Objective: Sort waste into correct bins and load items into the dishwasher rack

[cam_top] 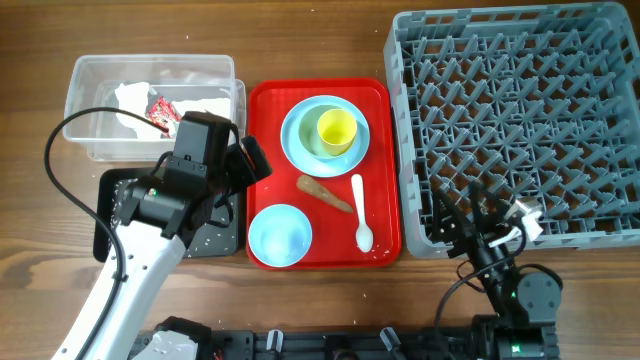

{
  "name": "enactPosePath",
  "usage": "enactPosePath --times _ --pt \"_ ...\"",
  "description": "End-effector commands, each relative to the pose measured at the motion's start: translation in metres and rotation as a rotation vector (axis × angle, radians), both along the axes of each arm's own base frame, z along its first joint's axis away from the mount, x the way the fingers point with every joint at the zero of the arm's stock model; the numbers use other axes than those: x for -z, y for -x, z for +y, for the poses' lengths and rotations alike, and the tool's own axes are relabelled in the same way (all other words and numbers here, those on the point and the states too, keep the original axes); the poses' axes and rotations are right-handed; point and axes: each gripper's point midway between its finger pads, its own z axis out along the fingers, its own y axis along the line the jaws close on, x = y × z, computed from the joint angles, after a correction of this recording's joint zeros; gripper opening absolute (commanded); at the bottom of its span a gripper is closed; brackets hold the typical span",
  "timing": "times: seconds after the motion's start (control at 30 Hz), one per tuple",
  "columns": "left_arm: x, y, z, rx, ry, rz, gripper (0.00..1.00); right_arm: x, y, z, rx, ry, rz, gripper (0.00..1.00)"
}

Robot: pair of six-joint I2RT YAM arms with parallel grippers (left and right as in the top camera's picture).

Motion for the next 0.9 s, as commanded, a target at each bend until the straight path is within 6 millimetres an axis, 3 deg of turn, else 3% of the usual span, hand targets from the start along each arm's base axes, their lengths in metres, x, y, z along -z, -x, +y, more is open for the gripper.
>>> enactPosePath --times 0.0,0.13,0.4,0.53,0.6,0.67,0.87 --pt "-0.004 -0.003 0.0 0.002 0.004 -0.011 1.0 -0.012 0.007 0.012 -0.083 -0.113 0.058 1.0" --pt "-0.003 -0.003 0.0 0.002 0.003 -0.008 1.0 -0.02 0.006 0.011 -0.072 -0.015 0.069 0.99" --pt "-0.004 -0.003 0.0 0.002 0.003 -0.008 1.0 0.016 -0.012 -0.005 0.03 -0.011 0.229 1.0" --pt "-0.006 -0.006 -0.003 0.005 0.015 -0.026 1.0 0.02 -0.014 -0.01 0.044 0.211 0.16 1.0" --pt "-0.007 -0.003 -0.015 0.048 0.074 -0.012 1.0 0.019 -0.016 -0.015 0.066 0.333 0.113 1.0" --pt "-0.01 0.006 -0.041 0.181 0.168 0.013 0.97 0.014 -0.019 -0.022 0.1 0.461 0.055 1.0" --pt "-0.001 0.025 -0.091 0.404 0.133 0.023 0.73 0.006 -0.02 -0.022 0.098 0.604 -0.03 1.0"
